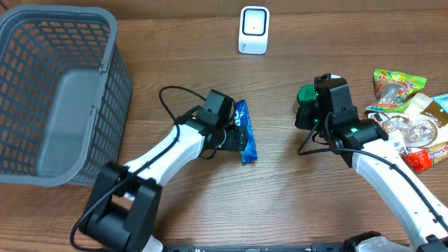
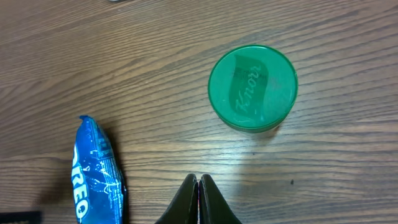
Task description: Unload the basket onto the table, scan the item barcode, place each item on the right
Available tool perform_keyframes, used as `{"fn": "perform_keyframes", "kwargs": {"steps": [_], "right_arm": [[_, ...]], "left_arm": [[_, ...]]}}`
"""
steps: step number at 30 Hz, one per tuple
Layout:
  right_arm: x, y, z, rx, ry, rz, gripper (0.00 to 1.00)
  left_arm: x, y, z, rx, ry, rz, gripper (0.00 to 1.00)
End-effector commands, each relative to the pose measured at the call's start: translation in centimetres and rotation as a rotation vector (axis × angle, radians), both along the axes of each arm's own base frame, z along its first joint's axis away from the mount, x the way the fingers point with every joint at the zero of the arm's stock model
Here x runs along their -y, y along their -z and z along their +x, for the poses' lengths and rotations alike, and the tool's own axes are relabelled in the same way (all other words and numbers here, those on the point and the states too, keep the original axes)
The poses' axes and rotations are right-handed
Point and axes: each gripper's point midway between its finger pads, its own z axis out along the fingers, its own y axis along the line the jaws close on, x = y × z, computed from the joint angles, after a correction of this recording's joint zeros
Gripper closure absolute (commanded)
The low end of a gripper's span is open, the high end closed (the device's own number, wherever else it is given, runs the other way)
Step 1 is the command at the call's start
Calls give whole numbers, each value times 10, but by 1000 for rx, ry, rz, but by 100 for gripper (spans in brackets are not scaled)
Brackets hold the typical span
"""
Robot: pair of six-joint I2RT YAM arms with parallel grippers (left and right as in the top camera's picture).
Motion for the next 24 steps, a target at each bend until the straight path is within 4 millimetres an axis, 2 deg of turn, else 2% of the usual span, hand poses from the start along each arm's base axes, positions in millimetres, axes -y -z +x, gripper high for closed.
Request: {"fn": "perform_keyframes", "kwargs": {"steps": [1,6,12,15,17,22,24], "right_arm": [[-3,-1,0,0,-14,12,95],[-3,0,-1,-3,-16,14,95],[-3,0,-1,-6,-19,16,95],[-3,0,-1,-6,-19,16,96],[-3,0,-1,-7,-19,15,96],[-3,1,-2,-10,-19,14,96],[-3,1,-2,-12,-19,14,96]], "left_arm": [[11,1,10,5,-69,-57,14],[29,8,24,22,-77,-140,17],[35,27,22,-37,-109,-169,18],[39,30,23,-44,-108,-191,20],[40,29,25,-37,-110,-197,25],[42,27,27,-28,-115,-207,50],[42,27,27,-29,-114,-207,53]]}}
